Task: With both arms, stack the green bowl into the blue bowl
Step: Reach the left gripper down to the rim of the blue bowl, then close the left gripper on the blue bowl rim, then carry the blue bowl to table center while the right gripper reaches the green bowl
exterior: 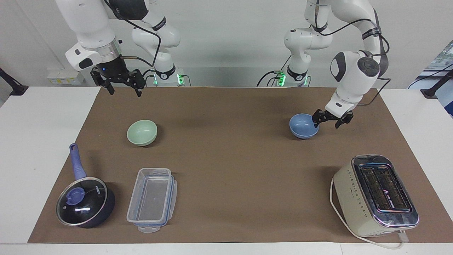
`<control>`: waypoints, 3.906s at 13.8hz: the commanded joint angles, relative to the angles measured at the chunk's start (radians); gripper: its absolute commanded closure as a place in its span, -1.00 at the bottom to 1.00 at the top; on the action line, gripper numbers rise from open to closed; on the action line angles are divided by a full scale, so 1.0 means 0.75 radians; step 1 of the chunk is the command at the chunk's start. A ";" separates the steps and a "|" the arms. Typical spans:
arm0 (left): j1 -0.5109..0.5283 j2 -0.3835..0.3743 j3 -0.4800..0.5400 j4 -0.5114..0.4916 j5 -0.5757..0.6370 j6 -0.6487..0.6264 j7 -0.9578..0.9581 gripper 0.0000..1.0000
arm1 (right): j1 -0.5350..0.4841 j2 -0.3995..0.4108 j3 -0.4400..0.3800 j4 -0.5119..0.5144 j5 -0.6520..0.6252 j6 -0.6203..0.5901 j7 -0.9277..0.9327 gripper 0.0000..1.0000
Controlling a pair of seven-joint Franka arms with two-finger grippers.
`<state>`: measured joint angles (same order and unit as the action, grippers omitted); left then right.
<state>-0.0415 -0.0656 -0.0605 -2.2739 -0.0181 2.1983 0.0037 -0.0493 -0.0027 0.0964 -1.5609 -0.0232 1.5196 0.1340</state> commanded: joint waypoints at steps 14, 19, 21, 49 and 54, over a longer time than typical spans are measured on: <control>-0.039 0.022 0.019 -0.228 -0.015 0.301 -0.083 1.00 | -0.030 -0.017 0.004 -0.019 0.033 -0.005 -0.050 -1.00; -0.010 0.022 0.021 -0.092 -0.015 0.135 -0.079 1.00 | -0.030 -0.017 0.004 -0.019 0.033 -0.003 -0.050 -1.00; -0.010 0.016 0.021 -0.024 -0.015 0.057 -0.081 1.00 | -0.030 -0.017 0.004 -0.019 0.033 -0.003 -0.050 -1.00; -0.742 0.200 0.013 0.126 -0.152 0.339 -0.762 1.00 | -0.094 -0.129 0.002 -0.364 0.033 0.230 -0.170 -1.00; -0.883 0.290 0.013 0.074 -0.152 0.533 -0.807 1.00 | -0.153 -0.138 0.002 -0.581 0.033 0.418 -0.276 -1.00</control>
<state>-0.6473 0.1296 -0.0676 -2.1945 -0.1167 2.5234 -0.5805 -0.1205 -0.0667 0.0957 -1.9092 -0.0231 1.7719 0.0052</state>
